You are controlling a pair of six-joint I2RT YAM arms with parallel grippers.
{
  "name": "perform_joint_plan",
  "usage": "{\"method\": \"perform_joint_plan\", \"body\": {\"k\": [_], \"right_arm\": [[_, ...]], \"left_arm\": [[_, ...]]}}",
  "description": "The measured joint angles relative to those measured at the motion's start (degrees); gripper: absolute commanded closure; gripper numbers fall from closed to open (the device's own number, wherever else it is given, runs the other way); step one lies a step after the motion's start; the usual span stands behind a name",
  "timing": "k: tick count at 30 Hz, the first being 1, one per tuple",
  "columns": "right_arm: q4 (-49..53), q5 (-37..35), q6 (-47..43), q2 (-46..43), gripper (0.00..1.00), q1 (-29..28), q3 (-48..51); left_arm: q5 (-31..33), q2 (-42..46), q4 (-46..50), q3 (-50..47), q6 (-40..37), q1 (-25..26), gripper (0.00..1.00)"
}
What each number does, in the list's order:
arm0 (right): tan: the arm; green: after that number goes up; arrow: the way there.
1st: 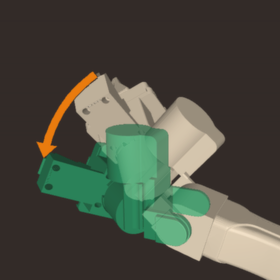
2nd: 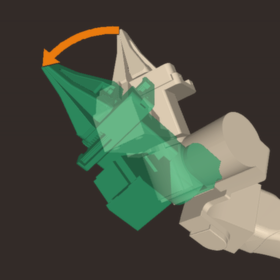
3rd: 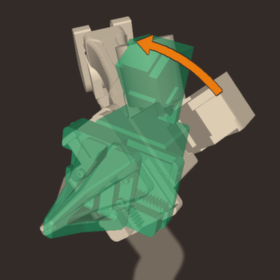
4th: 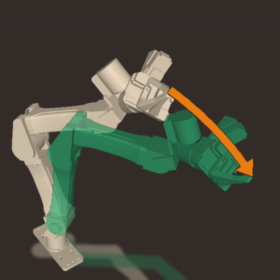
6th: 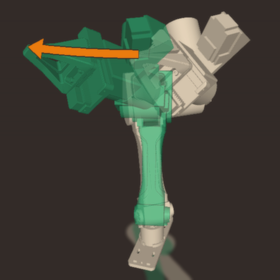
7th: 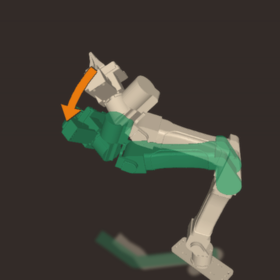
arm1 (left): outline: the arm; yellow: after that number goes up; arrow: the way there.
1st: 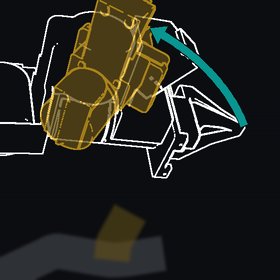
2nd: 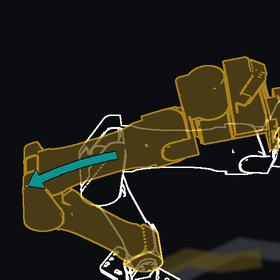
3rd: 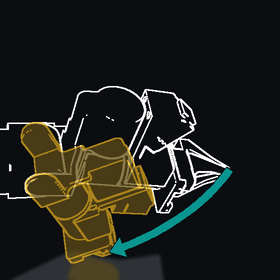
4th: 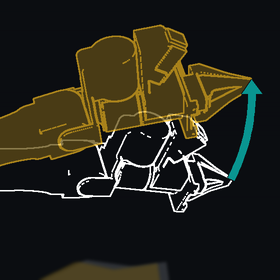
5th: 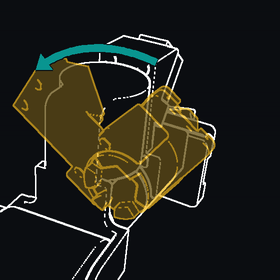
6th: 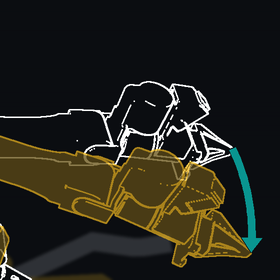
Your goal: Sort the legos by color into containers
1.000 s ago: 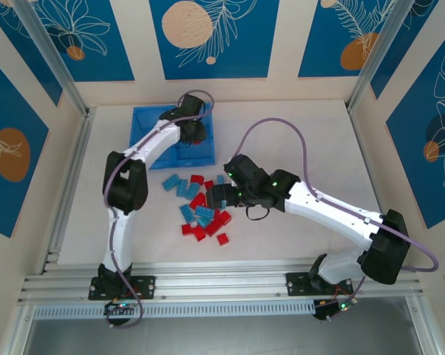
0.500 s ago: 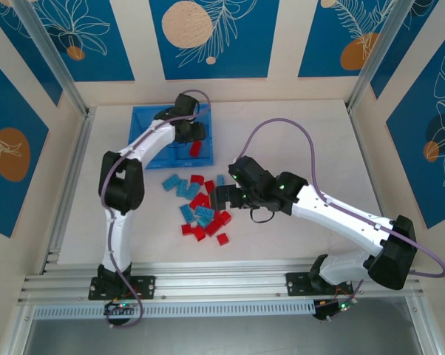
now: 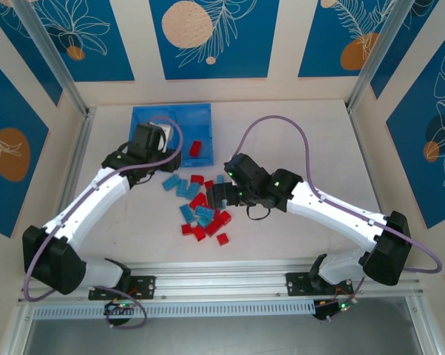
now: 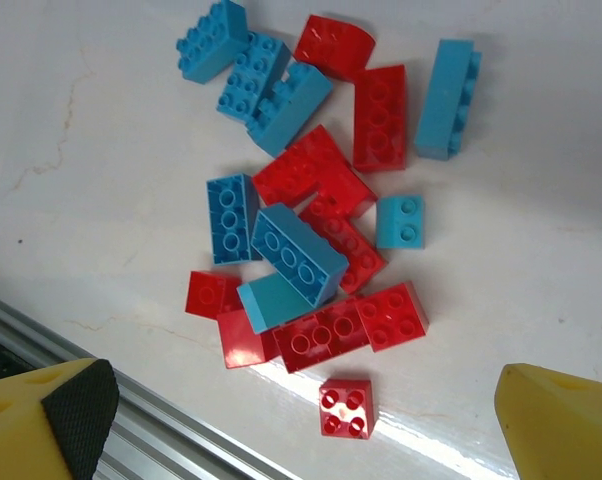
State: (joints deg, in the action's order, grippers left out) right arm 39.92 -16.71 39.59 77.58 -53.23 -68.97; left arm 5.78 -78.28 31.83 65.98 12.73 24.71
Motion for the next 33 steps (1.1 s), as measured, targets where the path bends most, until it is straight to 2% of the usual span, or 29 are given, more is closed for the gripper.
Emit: {"method": "perform_joint_plan", "body": {"k": [2,8,13,19,23,29,31,33], "right_arm": [[0.04,0.15,-0.55,0.81,0.02,0.00,-1.11],[0.37,0.20,-0.81,1.66,0.02,-0.02,-1.90],[0.50,0.20,-0.07,0.96,0.01,-0.07,-0.68],[0.85,0.17,0.68,-0.09,0.02,-0.07,-0.24],[0.90,0.17,0.70,-0.13,0.01,-0.07,-0.24],[0.87,0.17,0.72,-0.13,0.02,-0.07,-0.24],[0.87,0.17,0.72,-0.13,0.02,-0.07,-0.24],[0.87,0.17,0.87,-0.13,0.02,-0.11,-0.24]], "left_arm": [[-0.44,-3.82,0.00,-2.25,-1.14,-0.28,0.45],[-2.40,-15.06,-1.60,-3.34,-3.65,-1.57,0.27],[-3.65,-18.25,-3.76,-2.43,-4.37,-2.62,0.25],[-3.65,-22.56,-5.01,-0.26,-4.92,-4.37,0.31],[-3.91,-24.33,-5.03,0.00,-5.57,-5.18,0.43],[-3.30,-24.46,-4.63,0.00,-2.89,-5.38,0.55],[-2.21,-24.46,-4.31,-0.02,-1.03,-5.44,0.57],[-0.72,-24.44,-3.76,-0.15,0.96,-5.49,0.54]]}}
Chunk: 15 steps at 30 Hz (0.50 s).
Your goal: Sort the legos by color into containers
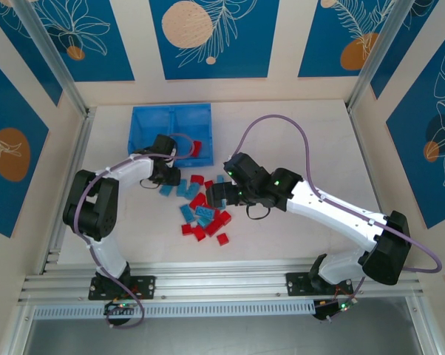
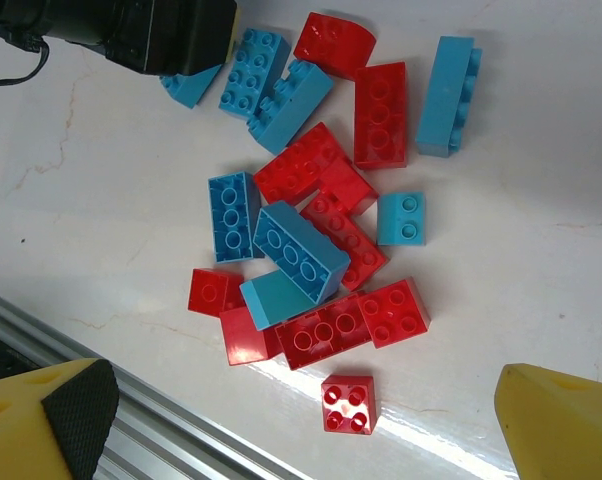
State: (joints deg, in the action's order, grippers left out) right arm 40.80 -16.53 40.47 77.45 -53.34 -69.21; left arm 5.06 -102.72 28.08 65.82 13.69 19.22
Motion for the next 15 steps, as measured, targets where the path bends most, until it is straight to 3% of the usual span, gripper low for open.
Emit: {"method": "perform_joint_plan", "body": {"k": [5,8,11,15], "right_arm": [[0.00,0.00,0.07,0.00,0.02,-0.33,0.00],[0.00,0.00,0.24,0.00,0.01,-0.33,0.00],[-0.02,0.00,0.26,0.00,0.02,-0.35,0.00],[-0.02,0.00,0.26,0.00,0.01,-0.46,0.00]], "left_arm": [[3.17,1.03,1.31,-2.25,4.00,-0.09,0.43],[3.37,2.67,1.68,-4.13,5.31,-0.15,0.41],[3.10,3.52,1.95,-4.83,5.57,-0.15,0.43],[2.40,3.43,1.70,-5.44,5.92,-0.22,0.54]]}}
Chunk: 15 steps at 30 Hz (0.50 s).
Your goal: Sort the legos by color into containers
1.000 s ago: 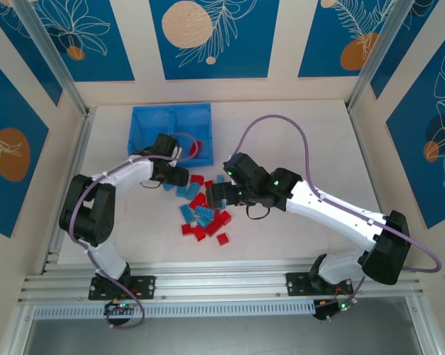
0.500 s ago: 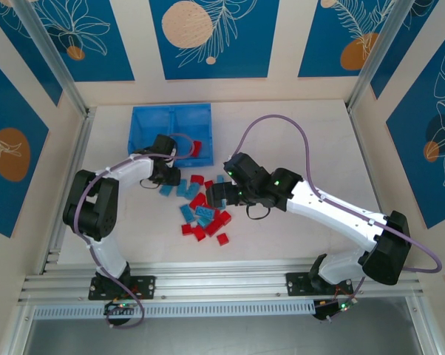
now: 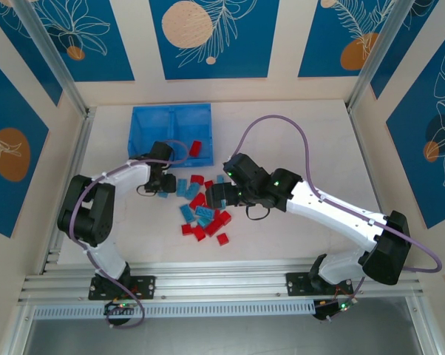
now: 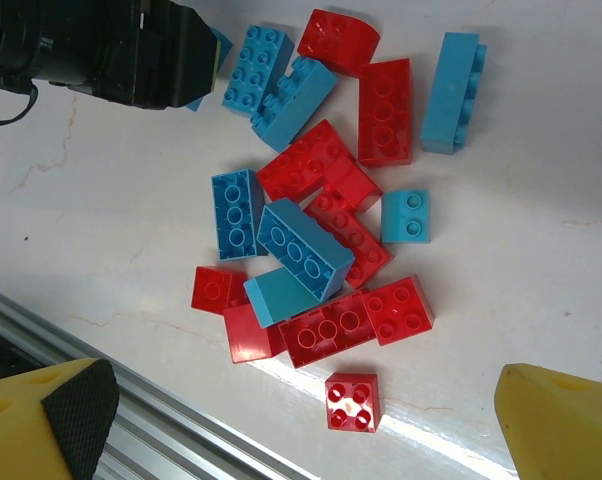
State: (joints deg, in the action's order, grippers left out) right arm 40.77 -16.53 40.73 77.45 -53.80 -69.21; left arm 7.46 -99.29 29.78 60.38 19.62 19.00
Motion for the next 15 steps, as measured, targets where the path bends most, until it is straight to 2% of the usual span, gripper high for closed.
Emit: {"method": "perform_joint_plan", "body": {"k": [6,11,15], "right_arm": [[-0.50,0.74,-0.31,0.00,0.02,-1.01,0.00],[-1.31,1.99,-0.92,0.02,0.02,-2.32,-0.07],[-1.33,1.95,-1.36,0.15,0.02,-2.67,-0.22]], "left_arm": [[-1.11,-0.90,-0.66,-0.13,0.66,-0.07,0.71],[-1.68,0.85,-0.50,-0.74,1.70,-0.13,0.77],[-1.03,8.07,1.95,-0.61,2.47,-0.13,0.79]]}}
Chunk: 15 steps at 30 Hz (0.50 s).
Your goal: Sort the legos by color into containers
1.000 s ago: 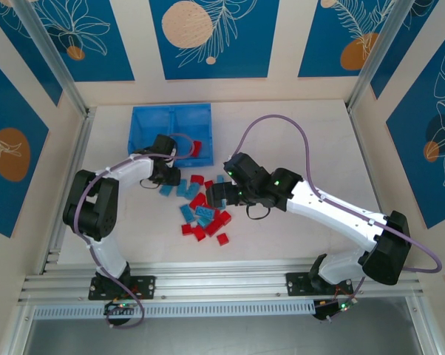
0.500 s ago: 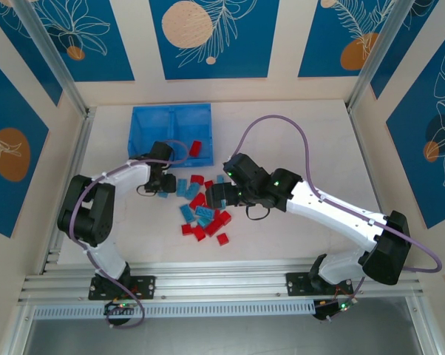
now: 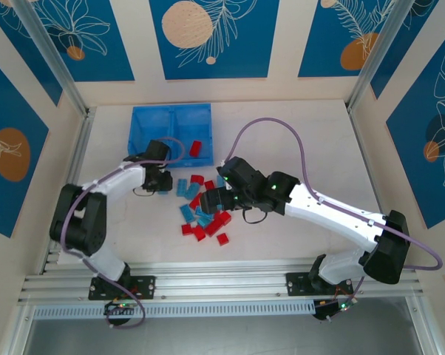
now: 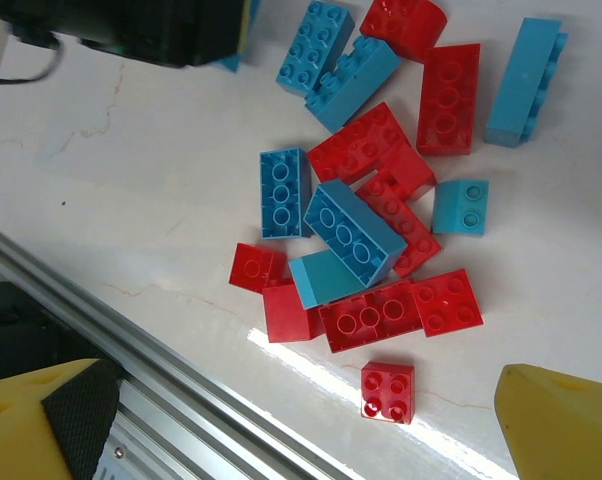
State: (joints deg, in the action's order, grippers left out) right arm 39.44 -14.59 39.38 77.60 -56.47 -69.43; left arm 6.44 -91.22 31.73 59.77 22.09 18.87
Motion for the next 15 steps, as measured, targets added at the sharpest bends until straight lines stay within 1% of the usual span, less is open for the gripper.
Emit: {"method": "perform_joint_plan", "body": {"k": [2,4,7,10,15], "right_arm": [[0.04,-0.13,-0.17,0.17,0.01,0.00,-0.17],[0.02,-0.31,-0.39,0.28,0.01,0.00,-0.59],[-0.02,-0.57,-0.46,0.28,0.01,0.00,-1.44],[-0.15,-0.70,-0.44,0.28,0.01,0.00,-1.95],[0.24,-1.01,-0.39,0.17,0.01,0.00,-1.95]], "left_arm": [[1.16,4.37,1.92,1.92,-0.02,-0.04,0.79],[2.64,6.80,3.21,6.05,-0.20,-0.31,0.79],[4.44,5.90,3.72,14.58,-1.33,-2.21,0.79],[5.25,1.40,3.48,22.14,-2.16,-5.29,0.79],[4.20,-13.64,5.79,36.13,-4.07,-9.22,0.79]]}}
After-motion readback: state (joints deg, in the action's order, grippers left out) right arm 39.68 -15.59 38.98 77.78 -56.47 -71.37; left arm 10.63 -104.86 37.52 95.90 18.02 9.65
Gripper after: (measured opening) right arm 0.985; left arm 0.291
